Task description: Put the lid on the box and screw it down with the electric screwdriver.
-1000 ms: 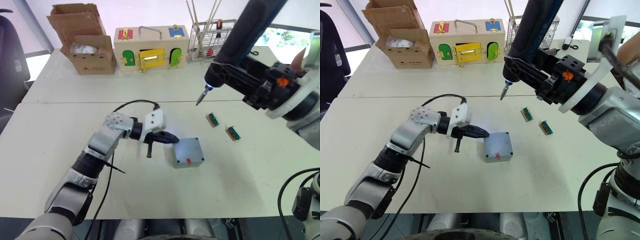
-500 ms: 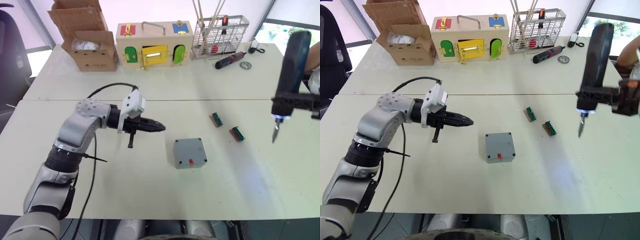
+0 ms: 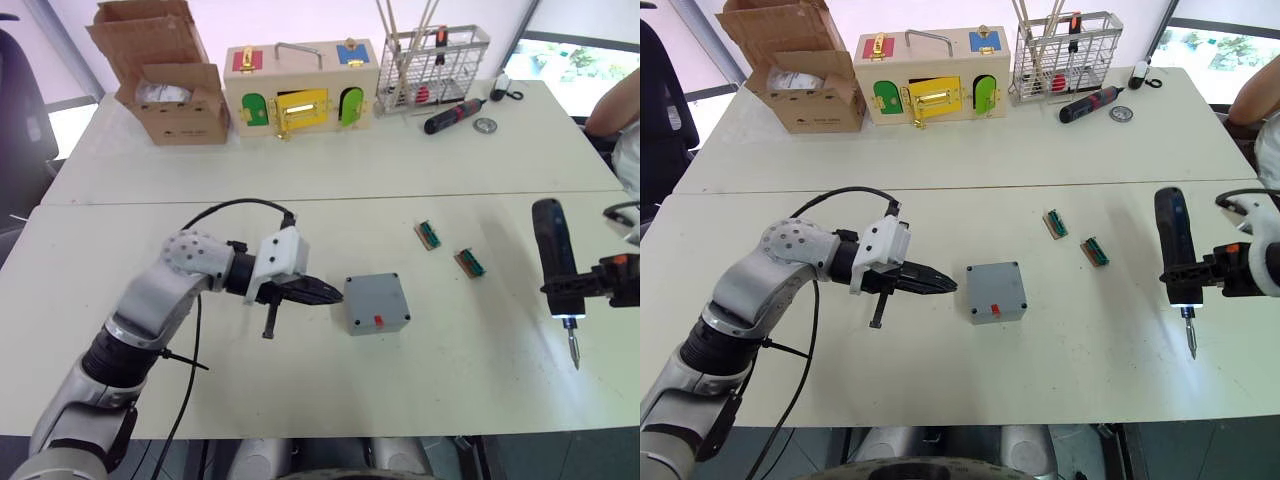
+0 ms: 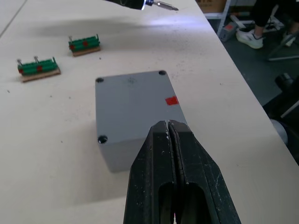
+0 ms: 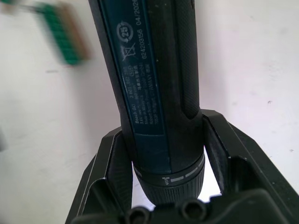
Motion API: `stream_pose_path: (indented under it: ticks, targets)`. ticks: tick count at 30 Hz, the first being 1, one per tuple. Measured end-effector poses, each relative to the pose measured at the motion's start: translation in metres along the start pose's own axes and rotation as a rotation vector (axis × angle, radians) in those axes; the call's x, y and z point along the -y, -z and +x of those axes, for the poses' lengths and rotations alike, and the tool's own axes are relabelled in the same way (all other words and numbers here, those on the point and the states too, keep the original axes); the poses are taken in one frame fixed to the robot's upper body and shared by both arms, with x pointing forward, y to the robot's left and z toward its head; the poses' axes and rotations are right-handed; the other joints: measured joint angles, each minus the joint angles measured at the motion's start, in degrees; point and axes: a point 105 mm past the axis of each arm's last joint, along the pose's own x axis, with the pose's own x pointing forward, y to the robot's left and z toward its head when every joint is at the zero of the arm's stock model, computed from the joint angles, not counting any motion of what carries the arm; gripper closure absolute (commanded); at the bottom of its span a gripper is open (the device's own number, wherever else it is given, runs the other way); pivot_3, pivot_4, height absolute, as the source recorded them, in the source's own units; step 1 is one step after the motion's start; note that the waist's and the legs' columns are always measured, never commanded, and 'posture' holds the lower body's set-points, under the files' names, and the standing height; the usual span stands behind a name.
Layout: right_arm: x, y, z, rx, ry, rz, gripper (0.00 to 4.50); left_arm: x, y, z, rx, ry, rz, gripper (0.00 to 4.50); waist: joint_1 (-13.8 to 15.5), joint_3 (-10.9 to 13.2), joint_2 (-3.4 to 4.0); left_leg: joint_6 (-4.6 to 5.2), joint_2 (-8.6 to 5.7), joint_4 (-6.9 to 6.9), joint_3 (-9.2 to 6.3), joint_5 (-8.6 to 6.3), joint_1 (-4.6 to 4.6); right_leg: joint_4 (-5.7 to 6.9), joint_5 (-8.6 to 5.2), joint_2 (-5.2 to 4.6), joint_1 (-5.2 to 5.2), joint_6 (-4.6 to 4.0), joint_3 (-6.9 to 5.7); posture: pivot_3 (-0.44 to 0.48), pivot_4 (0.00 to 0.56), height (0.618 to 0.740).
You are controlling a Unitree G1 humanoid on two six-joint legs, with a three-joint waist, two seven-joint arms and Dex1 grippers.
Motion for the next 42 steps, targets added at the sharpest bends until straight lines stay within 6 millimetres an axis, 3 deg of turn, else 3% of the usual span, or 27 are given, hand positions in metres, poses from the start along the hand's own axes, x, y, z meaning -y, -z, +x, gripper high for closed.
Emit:
stream_pose_path:
  ticks: [6, 8, 14, 20, 22, 24, 27, 29, 32, 36, 39, 42]
  targets:
    - [0.007, -0.003, 0.002, -0.06, 0.001, -0.032, 2.61, 0.004, -0.001, 0.002, 0.001, -0.022, -0.016, 4.5, 0.23, 0.05, 0.1, -0.05, 0.0, 0.04, -0.03, 0.03, 0.0, 0.12, 0.0, 0.04, -0.01, 0.0, -0.02, 0.0, 0.15, 0.737]
    - [0.01, 0.002, 0.009, -0.1, -0.001, -0.03, 1.66, 0.004, -0.001, 0.002, 0.002, -0.026, -0.02, 4.5, 0.19, 0.05, 0.1, -0.05, 0.0, 0.05, -0.02, 0.03, 0.0, 0.14, 0.0, 0.04, -0.02, 0.0, -0.02, 0.0, 0.15, 0.737]
    - [0.012, 0.0, 0.01, -0.111, -0.012, -0.046, 0.04, 0.003, -0.001, 0.002, 0.002, -0.04, -0.035, 4.5, 0.08, 0.04, 0.04, -0.08, 0.0, 0.1, -0.01, 0.04, 0.06, 0.3, 0.0, 0.05, -0.03, 0.0, -0.02, 0.0, 0.15, 0.737]
    - [0.012, -0.01, 0.01, -0.08, -0.002, -0.083, 0.02, 0.003, 0.004, -0.001, -0.017, -0.054, -0.05, 4.5, 0.04, 0.02, -0.09, -0.11, -0.03, 0.19, 0.0, 0.06, 0.1, 0.52, 0.0, 0.02, -0.06, 0.0, 0.0, 0.0, 0.15, 0.737]
    - [0.011, -0.021, 0.005, -0.027, 0.01, -0.159, 0.02, 0.001, 0.01, -0.004, -0.038, -0.066, -0.057, 4.5, 0.05, 0.02, -0.06, -0.14, -0.03, 0.17, 0.03, 0.08, 0.09, 0.59, 0.0, 0.02, -0.15, 0.0, 0.0, 0.0, 0.15, 0.737]
    - [0.0, -0.041, -0.01, 0.071, 0.006, -0.302, 0.02, -0.003, 0.022, -0.01, -0.078, -0.09, -0.08, 4.5, 0.03, 0.03, 0.04, -0.17, -0.03, 0.11, 0.06, 0.1, 0.08, 0.7, -0.01, 0.02, -0.27, 0.01, 0.0, 0.0, 0.15, 0.737]
    - [-0.033, -0.064, -0.04, 0.224, -0.032, -0.525, 0.02, -0.004, 0.038, -0.012, -0.132, -0.095, -0.091, 4.5, 0.12, 0.03, 0.04, -0.19, 0.04, 0.02, 0.05, 0.1, 0.07, 0.74, -0.01, 0.07, -0.32, 0.01, -0.05, 0.0, 0.15, 0.737]
    - [-0.067, -0.056, -0.044, 0.262, -0.154, -0.638, 0.02, -0.004, 0.05, -0.008, -0.161, -0.083, -0.102, 4.5, 0.35, 0.0, -0.09, -0.2, 0.1, 0.06, -0.04, 0.1, 0.07, 0.75, -0.01, 0.08, -0.27, 0.01, -0.16, 0.0, 0.15, 0.737]
    - [-0.118, -0.008, -0.02, 0.193, -0.415, -0.734, 0.02, -0.004, 0.062, 0.004, -0.177, -0.056, -0.115, 4.5, 1.5, -0.02, -0.31, -0.19, 0.07, 0.18, -0.06, 0.1, 0.05, 0.71, 0.0, 0.06, -0.16, 0.0, -0.17, 0.0, 0.15, 0.737]
    - [-0.141, 0.051, 0.024, 0.109, -0.519, -0.737, 0.02, -0.011, 0.074, 0.013, -0.222, -0.045, -0.074, 4.5, 3.09, -0.04, -0.33, -0.04, -0.03, 0.75, -0.08, 0.01, 0.03, 0.86, -0.01, 0.02, 0.06, 0.0, -0.15, 0.0, 0.15, 0.737]
    - [-0.16, 0.063, 0.038, 0.16, -0.537, -0.745, 0.02, -0.02, 0.07, 0.023, -0.202, -0.048, -0.068, 4.5, 2.87, -0.04, -0.37, 0.04, -0.08, 1.01, -0.07, -0.04, 0.07, 0.83, 0.09, 0.0, 0.23, 0.02, -0.09, 0.0, 0.15, 0.737]
    - [-0.17, 0.062, 0.045, 0.215, -0.532, -0.718, 0.02, -0.021, 0.069, 0.028, -0.187, -0.031, -0.066, 4.5, 2.62, -0.07, -0.45, 0.03, -0.07, 0.99, -0.06, -0.03, 0.13, 0.85, 0.12, 0.04, 0.2, 0.04, -0.05, 0.0, 0.15, 0.737]
